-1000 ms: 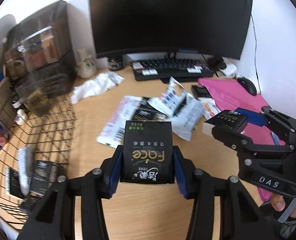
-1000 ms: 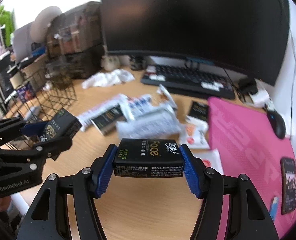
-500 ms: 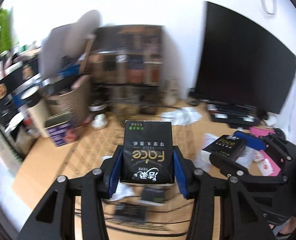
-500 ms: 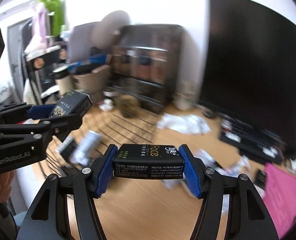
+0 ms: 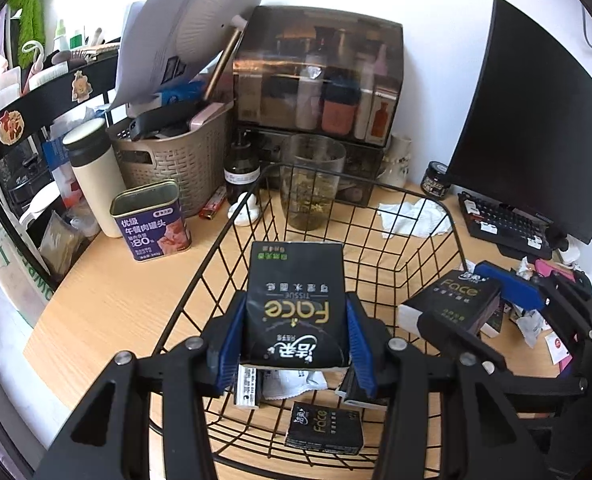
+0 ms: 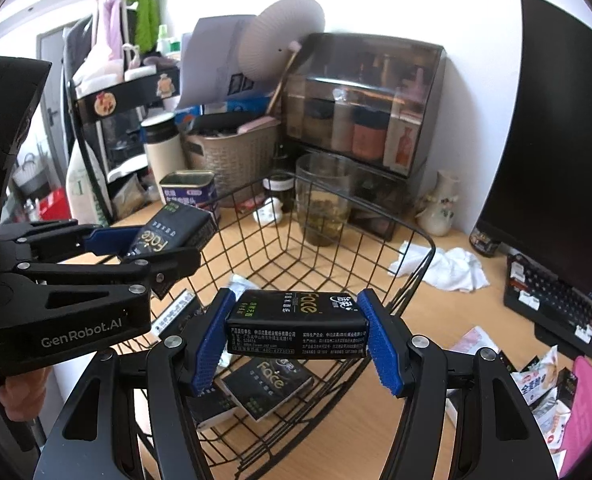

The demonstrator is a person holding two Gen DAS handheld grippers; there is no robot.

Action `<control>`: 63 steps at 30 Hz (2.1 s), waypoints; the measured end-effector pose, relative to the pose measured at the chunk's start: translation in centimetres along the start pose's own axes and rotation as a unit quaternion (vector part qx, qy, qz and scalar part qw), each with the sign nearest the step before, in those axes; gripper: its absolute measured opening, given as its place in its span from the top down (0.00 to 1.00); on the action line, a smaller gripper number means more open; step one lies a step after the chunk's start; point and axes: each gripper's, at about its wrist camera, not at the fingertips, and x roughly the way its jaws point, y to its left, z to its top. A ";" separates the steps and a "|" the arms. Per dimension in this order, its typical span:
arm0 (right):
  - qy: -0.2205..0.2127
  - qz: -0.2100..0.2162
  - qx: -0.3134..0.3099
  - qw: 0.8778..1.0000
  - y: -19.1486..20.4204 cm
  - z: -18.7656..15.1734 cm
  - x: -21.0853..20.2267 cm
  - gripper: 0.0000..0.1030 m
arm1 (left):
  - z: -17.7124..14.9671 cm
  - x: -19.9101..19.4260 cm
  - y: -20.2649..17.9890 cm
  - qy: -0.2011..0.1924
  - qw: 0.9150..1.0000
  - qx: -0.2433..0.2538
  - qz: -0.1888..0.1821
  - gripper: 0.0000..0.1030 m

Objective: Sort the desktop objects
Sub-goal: 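Carry both Face packs to the wire basket and open both tools, then return both open tools to the desk items, then grasp a black Face pack with the left tool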

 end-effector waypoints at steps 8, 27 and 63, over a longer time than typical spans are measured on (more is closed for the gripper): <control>-0.003 -0.048 -0.016 0.999 -0.3 -0.4 0.1 0.38 | 0.1 0.1 0.0 -0.004 1.000 -0.022 -0.019 0.33; 0.021 -0.114 0.091 0.989 -14.3 -8.6 -6.0 0.38 | -3.2 -0.9 -15.2 -0.010 0.988 0.137 -0.068 0.33; 0.077 -0.120 0.165 0.976 -26.5 -16.8 -4.2 0.31 | -5.6 15.1 -28.2 0.097 0.967 0.217 -0.086 0.41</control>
